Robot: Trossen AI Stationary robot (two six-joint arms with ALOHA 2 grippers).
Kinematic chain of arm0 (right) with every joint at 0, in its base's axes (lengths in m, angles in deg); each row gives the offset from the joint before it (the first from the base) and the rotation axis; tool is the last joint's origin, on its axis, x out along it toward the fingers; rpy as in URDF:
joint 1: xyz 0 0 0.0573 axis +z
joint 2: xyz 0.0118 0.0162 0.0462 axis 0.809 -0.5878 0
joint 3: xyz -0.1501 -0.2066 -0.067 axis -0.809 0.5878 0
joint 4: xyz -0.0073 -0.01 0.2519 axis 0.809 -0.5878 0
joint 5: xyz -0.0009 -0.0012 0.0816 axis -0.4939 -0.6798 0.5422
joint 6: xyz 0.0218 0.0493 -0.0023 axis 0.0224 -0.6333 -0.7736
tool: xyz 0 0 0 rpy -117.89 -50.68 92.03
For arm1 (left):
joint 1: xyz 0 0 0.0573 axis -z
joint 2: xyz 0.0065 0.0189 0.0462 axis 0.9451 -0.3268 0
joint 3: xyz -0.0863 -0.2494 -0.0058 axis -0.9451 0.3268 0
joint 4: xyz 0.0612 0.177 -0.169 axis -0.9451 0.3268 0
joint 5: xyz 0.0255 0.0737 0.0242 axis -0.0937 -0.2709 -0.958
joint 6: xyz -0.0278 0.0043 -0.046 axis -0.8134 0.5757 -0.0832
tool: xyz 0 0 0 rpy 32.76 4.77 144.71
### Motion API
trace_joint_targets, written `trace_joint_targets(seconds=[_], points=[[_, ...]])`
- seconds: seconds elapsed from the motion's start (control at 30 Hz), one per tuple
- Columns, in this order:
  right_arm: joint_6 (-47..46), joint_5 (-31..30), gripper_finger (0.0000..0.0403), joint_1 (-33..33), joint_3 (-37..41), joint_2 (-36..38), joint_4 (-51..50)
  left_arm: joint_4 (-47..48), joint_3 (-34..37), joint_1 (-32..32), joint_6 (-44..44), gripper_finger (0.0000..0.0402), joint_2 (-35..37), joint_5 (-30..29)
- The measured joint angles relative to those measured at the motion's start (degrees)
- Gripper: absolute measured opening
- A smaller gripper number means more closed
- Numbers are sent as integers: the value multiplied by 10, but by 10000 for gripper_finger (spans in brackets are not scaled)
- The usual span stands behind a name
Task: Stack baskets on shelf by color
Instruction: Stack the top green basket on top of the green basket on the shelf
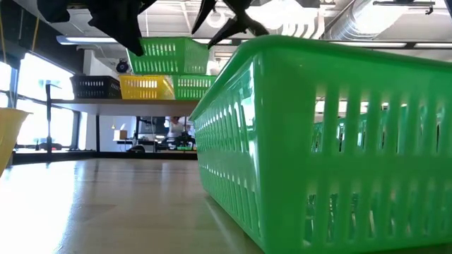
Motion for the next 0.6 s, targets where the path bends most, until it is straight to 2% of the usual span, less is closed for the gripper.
trace_joint_targets(seconds=[0.17, 0.33, 0.6], points=[[8, -25, 161, 0, 0, 25, -20, -16, 0, -16, 18, 0, 23, 0], [55, -44, 161, 0, 0, 48, -19, -59, 0, -42, 47, 0, 58, 6], [105, -74, 161, 0, 0, 75, -1, -129, -1, -114, 111, 0, 92, 7]])
